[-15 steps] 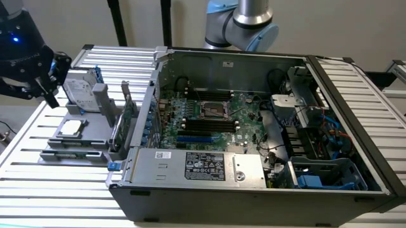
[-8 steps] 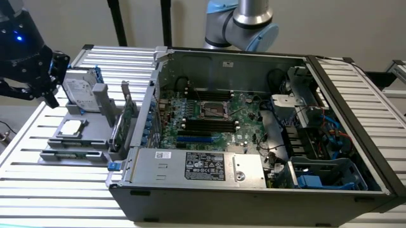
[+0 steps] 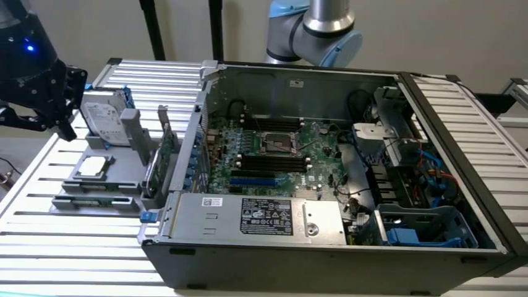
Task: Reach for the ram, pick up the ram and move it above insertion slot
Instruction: 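Pick up the ram and move it above insertion slot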
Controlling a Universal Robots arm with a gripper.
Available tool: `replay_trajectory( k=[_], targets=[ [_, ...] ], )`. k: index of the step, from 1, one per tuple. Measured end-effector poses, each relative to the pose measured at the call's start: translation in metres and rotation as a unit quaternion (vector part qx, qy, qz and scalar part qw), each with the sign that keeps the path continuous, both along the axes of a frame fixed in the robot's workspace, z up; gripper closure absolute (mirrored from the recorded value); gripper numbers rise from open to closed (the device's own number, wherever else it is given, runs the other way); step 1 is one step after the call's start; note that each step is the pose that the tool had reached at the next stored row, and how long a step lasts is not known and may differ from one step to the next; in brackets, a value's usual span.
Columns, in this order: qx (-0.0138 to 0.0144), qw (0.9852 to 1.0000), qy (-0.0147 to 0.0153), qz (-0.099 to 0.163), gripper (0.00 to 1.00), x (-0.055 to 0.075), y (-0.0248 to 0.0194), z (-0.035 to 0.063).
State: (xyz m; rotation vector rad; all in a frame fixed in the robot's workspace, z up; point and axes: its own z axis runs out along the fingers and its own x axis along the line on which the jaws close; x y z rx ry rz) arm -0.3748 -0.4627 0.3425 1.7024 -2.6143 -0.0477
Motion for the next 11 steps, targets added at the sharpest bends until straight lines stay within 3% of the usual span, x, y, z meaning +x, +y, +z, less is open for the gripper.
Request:
replay_trajectory(
  k=[6,11],
  targets=[
    [0.0000,0.9985,0.0000,0.055,0.89,0.0000,0.0000,-0.0002],
    [0.0000,0.9949,-0.0003,0.100,0.89,0.0000,0.0000,-0.0005]
  ],
)
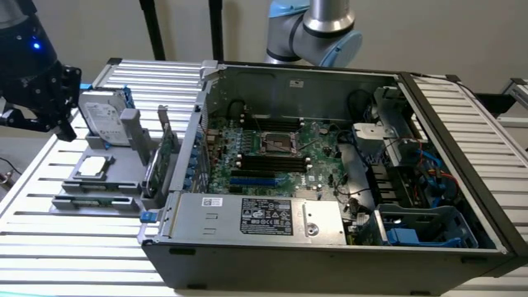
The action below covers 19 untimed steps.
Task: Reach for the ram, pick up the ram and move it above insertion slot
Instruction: 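Pick up the ram and move it above insertion slot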
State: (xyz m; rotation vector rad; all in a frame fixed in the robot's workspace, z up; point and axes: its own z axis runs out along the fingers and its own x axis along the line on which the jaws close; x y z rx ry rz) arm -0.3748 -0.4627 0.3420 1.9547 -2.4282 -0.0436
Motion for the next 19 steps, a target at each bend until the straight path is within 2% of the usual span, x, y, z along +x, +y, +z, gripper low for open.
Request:
replay_trajectory(
  k=[4,9,11,14,16,17,19],
  targets=[
    [0.0000,0.9993,-0.0009,0.036,0.89,0.0000,0.0000,-0.0002],
    [-0.0001,0.9970,-0.0038,0.078,0.89,0.0001,0.0000,-0.0004],
    [-0.0001,0.9967,-0.0039,0.081,0.88,0.0001,0.0000,-0.0004],
    [-0.0001,0.9965,-0.0039,0.084,0.70,0.0000,0.0000,-0.0008],
    [-0.0001,0.9964,-0.0039,0.085,0.70,0.0000,0.0000,-0.0035],
    [-0.0001,0.9964,-0.0039,0.085,0.64,0.0000,0.0000,-0.0052],
    [-0.0001,0.9963,-0.0039,0.085,0.64,0.0000,0.0000,-0.0089]
  ],
)
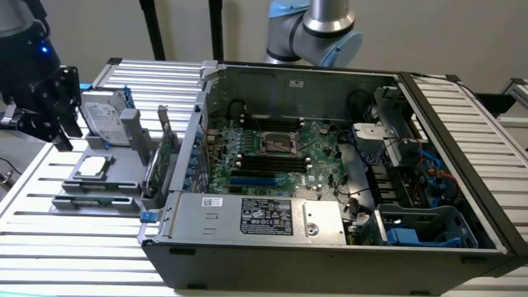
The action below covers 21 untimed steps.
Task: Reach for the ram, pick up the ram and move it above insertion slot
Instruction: 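Pick up the ram and move it above insertion slot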
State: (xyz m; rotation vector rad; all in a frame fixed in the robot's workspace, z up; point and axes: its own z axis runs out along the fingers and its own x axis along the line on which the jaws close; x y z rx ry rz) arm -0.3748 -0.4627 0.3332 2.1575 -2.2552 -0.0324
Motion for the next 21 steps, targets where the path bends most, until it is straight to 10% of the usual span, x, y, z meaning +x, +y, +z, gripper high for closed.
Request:
replay_trajectory(
  k=[21],
  targets=[
    [0.0000,1.0000,0.0000,0.006,0.64,0.000,-0.0086,-0.0383]
  ],
)
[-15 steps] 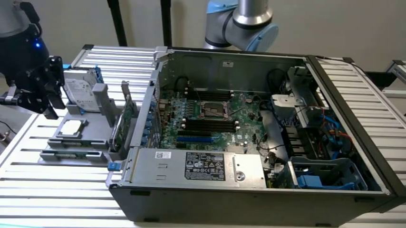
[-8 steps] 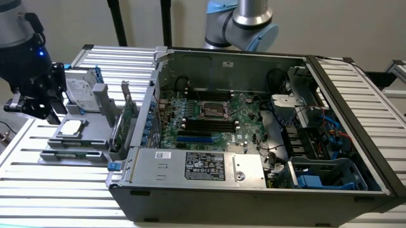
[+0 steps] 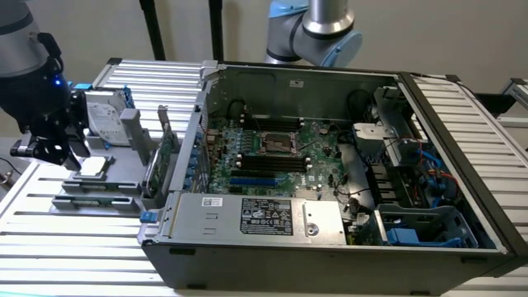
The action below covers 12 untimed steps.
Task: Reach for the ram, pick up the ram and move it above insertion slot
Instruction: 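Pick up the ram and move it above insertion slot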
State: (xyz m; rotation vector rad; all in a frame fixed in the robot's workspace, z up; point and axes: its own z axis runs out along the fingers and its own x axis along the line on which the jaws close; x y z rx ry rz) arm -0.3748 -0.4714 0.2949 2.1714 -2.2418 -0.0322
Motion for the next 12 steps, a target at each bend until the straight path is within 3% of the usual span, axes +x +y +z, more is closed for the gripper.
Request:
replay_trajectory(
  k=[12],
  targets=[
    [0.0000,1.0000,0.0000,0.004,0.64,0.000,-0.0083,-0.0217]
  ],
)
